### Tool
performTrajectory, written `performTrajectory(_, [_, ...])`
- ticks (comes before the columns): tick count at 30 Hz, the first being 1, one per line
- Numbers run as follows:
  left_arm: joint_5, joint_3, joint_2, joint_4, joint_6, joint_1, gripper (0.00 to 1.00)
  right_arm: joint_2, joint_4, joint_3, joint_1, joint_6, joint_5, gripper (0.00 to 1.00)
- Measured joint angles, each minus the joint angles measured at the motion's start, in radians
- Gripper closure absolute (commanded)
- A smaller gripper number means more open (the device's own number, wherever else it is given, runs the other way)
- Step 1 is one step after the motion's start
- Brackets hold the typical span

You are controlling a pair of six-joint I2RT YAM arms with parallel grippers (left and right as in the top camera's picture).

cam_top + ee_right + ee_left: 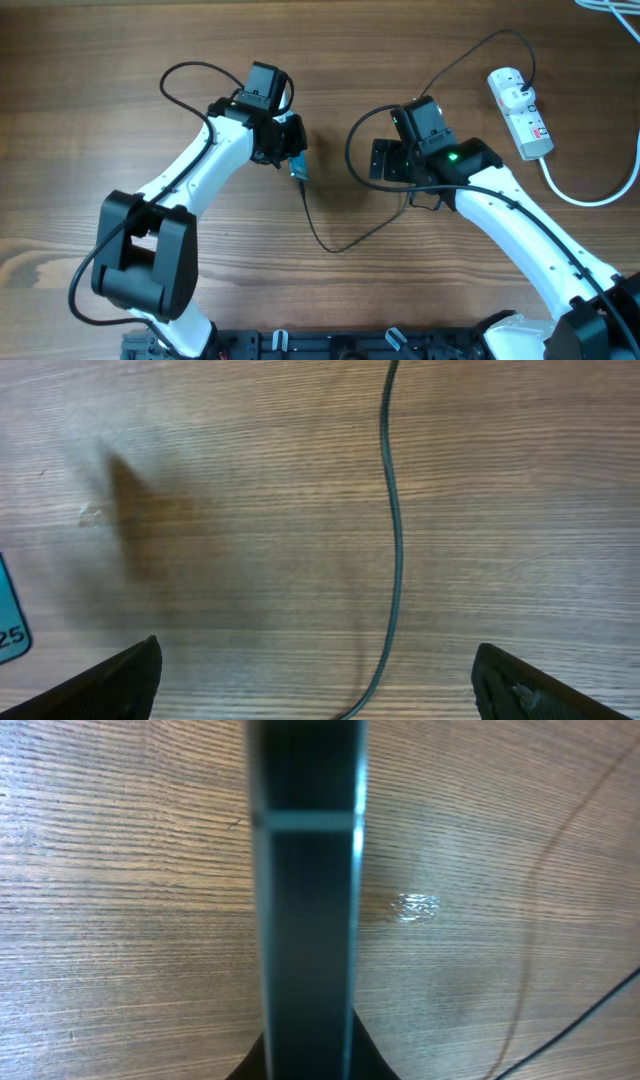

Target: Plug charger to phone and switch on socket

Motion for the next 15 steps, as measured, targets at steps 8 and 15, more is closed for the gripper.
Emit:
performTrajectory(8, [-0.064, 0.000, 0.030, 0.017, -0.001, -0.004, 0.96, 0.000, 0.000, -0.076, 0.000, 0.000, 0.028, 0.00])
performTrajectory(15, [-0.093, 0.000, 0.103, 0.022, -0.001, -0.004, 0.96, 0.000, 0.010, -0.116, 0.000, 0.000, 0.029, 0.00])
